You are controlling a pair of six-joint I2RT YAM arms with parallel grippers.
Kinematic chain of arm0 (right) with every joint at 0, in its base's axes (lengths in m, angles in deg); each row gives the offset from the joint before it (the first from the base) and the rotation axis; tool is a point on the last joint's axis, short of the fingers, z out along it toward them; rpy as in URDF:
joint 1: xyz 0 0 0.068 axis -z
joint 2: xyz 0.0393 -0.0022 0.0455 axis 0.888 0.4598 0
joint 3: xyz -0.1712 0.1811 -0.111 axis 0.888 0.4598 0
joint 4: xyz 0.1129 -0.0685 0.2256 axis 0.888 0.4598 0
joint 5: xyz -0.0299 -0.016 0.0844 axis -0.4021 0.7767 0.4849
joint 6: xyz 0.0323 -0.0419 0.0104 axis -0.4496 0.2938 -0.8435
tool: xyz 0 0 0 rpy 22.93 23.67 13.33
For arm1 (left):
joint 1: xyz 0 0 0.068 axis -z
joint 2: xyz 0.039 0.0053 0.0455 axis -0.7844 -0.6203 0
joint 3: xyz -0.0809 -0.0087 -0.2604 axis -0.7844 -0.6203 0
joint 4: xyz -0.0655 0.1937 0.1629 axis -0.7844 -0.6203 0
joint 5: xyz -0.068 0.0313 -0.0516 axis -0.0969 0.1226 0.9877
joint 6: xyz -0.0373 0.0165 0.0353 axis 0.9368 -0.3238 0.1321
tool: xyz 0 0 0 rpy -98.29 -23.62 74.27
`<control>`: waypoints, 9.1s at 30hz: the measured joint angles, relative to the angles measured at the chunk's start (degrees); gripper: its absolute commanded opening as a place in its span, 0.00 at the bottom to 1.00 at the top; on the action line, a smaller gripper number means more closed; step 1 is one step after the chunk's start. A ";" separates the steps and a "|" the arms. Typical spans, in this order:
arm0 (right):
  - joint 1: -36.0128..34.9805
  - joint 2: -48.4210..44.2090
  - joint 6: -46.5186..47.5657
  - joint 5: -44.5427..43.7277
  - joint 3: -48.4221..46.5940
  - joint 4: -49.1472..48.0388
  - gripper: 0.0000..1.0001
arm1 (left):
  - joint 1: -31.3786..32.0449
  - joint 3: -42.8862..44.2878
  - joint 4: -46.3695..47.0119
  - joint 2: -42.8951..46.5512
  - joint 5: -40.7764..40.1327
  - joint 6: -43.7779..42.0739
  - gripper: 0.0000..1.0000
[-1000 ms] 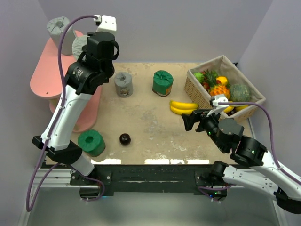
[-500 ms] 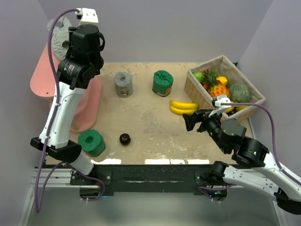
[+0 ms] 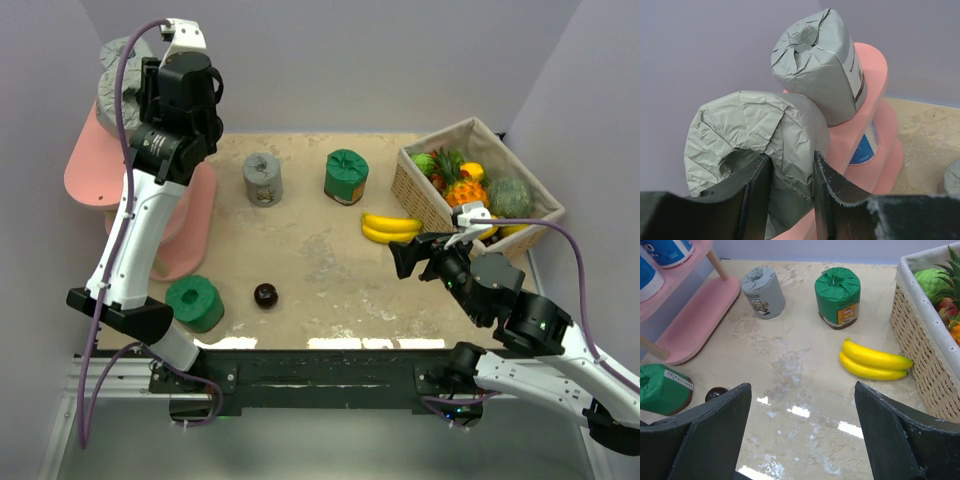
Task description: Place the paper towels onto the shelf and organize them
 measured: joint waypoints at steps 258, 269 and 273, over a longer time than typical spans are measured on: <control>0.00 10.99 0.55 1.99 -2.51 -3.21 0.88 | 6.69 -9.75 -11.34 12.44 29.75 11.80 0.42; 0.00 11.13 -0.02 3.56 -2.56 -3.67 0.88 | 6.69 -2.75 -13.84 16.13 26.25 10.86 0.44; 0.00 11.78 -0.02 3.76 -2.69 -3.82 0.88 | 6.69 -2.75 -14.38 18.58 22.93 10.29 0.44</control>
